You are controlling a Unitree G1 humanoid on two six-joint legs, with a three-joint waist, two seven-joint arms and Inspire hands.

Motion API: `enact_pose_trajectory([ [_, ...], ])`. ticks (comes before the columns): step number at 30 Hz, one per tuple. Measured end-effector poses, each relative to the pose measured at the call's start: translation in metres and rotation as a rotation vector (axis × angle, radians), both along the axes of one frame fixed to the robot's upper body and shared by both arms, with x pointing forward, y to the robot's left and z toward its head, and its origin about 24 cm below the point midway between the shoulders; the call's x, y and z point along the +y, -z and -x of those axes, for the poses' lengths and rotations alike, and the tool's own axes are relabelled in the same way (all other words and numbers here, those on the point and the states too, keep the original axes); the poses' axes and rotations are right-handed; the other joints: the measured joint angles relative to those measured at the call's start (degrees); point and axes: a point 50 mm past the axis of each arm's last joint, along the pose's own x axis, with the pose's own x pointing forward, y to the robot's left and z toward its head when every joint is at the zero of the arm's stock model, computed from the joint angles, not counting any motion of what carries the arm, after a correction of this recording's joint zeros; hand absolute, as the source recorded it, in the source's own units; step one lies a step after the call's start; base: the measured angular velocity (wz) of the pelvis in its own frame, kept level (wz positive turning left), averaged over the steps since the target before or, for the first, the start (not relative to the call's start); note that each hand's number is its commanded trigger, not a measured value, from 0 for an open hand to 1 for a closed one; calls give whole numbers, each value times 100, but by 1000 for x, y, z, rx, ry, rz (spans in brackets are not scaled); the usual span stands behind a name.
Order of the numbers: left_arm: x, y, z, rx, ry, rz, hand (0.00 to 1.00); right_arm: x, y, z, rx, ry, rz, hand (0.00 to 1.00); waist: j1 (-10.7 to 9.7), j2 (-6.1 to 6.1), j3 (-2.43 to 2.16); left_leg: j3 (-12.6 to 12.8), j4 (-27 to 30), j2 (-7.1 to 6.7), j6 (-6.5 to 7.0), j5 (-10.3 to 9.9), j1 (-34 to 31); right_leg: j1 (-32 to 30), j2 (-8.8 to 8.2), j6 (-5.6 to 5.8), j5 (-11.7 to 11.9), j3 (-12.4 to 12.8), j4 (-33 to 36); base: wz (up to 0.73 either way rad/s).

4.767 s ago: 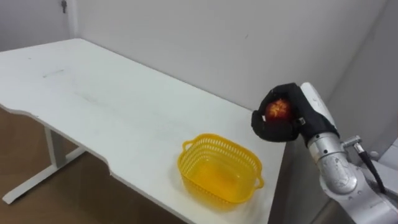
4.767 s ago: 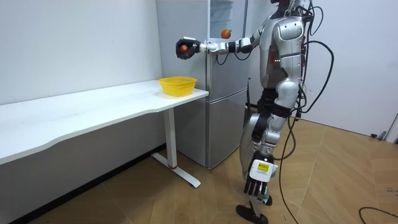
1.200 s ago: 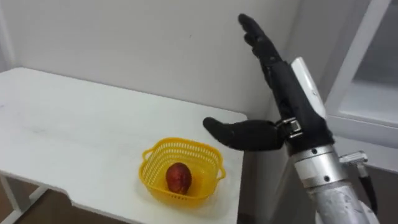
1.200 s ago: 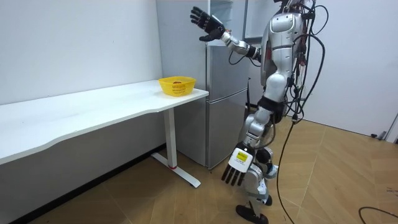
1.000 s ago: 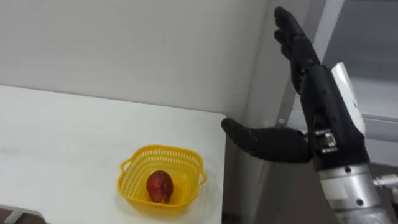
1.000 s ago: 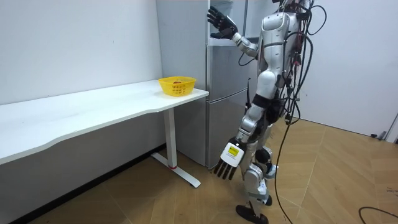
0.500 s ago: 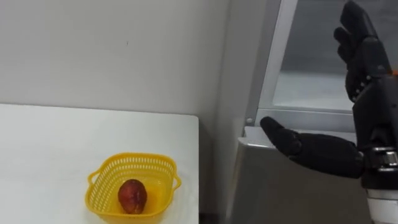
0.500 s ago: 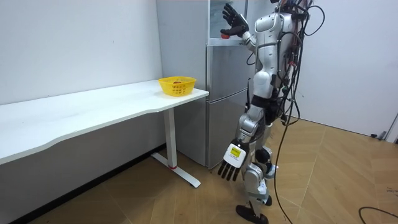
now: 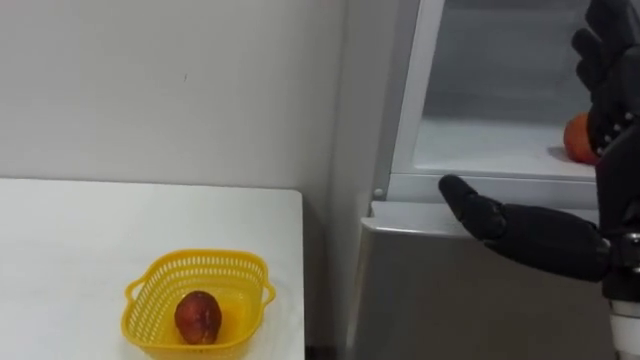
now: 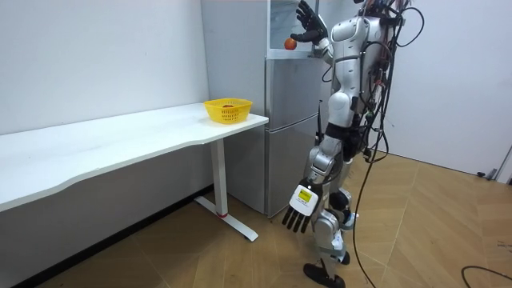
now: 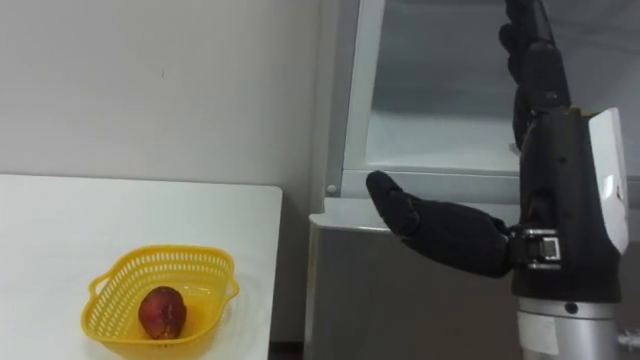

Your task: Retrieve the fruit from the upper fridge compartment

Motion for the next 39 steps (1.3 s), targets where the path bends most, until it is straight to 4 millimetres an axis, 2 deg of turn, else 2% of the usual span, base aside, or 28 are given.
enact_pose_trajectory([
  [3,0,0,-1,1,-8,0,0,-7,-3,0,-19,39,-10,0,44,-37,-23,-1,-7,0,0,0,5,2,4,0,0,-15,-4,0],
  [6,2,0,-3,-8,-31,-4,0,-18,-13,-6,-65,84,-68,0,54,-59,-9,-9,-5,0,1,2,17,8,3,0,0,-39,-3,0],
  [11,5,-1,-6,-8,-2,-20,0,-38,-22,-15,-109,198,-103,0,57,-191,67,-89,-23,2,-1,1,-4,31,-4,0,0,-151,-20,8],
  [15,7,-1,-7,7,3,-24,0,-48,-24,-30,-92,261,-104,0,67,-248,45,-142,-4,-14,0,1,-26,42,-14,0,0,-177,-55,6],
  [19,11,-2,-5,28,4,-23,0,-71,-28,-52,-24,330,-166,0,54,-293,14,-215,1,-21,2,2,-31,61,-22,0,0,-241,-74,9],
  [24,18,-4,-4,54,25,-30,0,-88,-28,-62,22,383,-186,0,64,-320,-1,-336,11,-17,-1,8,-51,78,-34,1,-1,-397,-69,14],
  [26,22,-5,-4,53,25,-34,0,-100,-36,-71,41,403,-231,0,47,-324,0,-370,27,-23,5,17,-51,78,-48,2,-2,-454,-74,9],
  [31,31,-9,-6,38,28,-45,0,-117,-46,-77,64,431,-284,0,31,-397,-8,-395,51,-23,4,20,-69,86,-56,17,-11,-497,-75,3],
  [37,32,-11,-10,21,26,-46,0,-123,-43,-79,113,431,-322,0,-21,-442,-15,-397,99,-25,0,12,-132,83,-66,18,-12,-526,-72,0],
  [39,32,-11,-14,6,31,-43,0,-133,-39,-82,156,437,-337,0,2,-442,-15,-397,103,-28,0,12,-138,83,-76,18,-12,-567,-64,0],
])
